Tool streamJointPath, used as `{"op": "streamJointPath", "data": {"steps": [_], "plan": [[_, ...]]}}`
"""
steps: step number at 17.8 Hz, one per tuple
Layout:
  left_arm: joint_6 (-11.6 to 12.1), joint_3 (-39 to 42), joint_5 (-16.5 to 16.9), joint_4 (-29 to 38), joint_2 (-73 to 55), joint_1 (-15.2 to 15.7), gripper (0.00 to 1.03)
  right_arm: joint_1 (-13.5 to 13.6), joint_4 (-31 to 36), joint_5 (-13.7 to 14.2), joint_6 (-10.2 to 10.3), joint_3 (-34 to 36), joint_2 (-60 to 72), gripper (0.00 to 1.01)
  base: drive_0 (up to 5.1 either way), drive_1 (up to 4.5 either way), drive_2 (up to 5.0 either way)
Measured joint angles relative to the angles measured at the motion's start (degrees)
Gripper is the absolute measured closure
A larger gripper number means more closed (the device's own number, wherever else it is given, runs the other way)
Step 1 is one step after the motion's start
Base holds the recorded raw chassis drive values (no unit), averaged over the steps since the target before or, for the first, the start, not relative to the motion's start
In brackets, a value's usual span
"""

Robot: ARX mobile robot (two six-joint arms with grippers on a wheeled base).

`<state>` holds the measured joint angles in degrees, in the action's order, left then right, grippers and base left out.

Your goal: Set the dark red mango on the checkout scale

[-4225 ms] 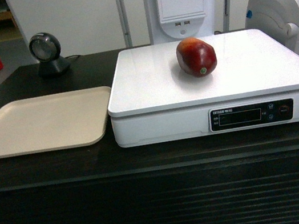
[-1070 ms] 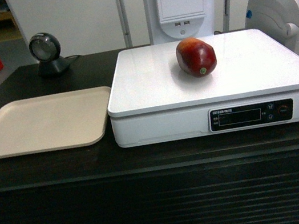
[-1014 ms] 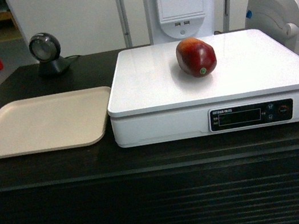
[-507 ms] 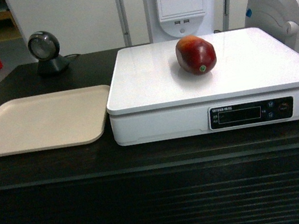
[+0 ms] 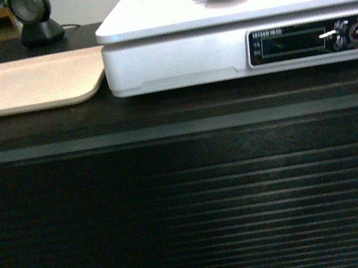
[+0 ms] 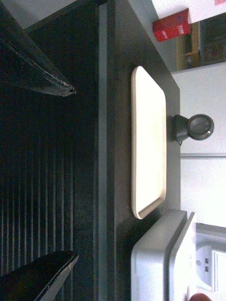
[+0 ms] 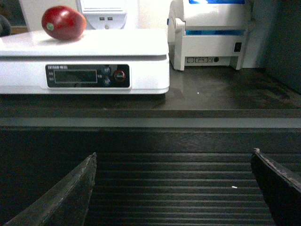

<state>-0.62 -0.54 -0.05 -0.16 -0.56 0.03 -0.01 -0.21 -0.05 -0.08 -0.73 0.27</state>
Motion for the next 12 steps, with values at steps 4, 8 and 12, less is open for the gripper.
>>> {"op": "streamJointPath", "data": {"steps": [4,8,12], "plan": [[0.04,0.00,0.07,-0.04,0.00,0.00,0.05,0.00,0.04,0.09,0.07,0.00,0.00,0.03,0.0,0.00,0.0],[0.02,0.00,-0.02,-0.04,0.00,0.00,0.05,0.00,-0.02,0.07,0.07,0.00,0.00,0.03,0.0,0.00,0.0],[0.02,0.00,0.04,-0.02,0.00,0.00,0.05,0.00,-0.04,0.07,0.07,0.00,0.00,0.03,0.0,0.00,0.0]]}}
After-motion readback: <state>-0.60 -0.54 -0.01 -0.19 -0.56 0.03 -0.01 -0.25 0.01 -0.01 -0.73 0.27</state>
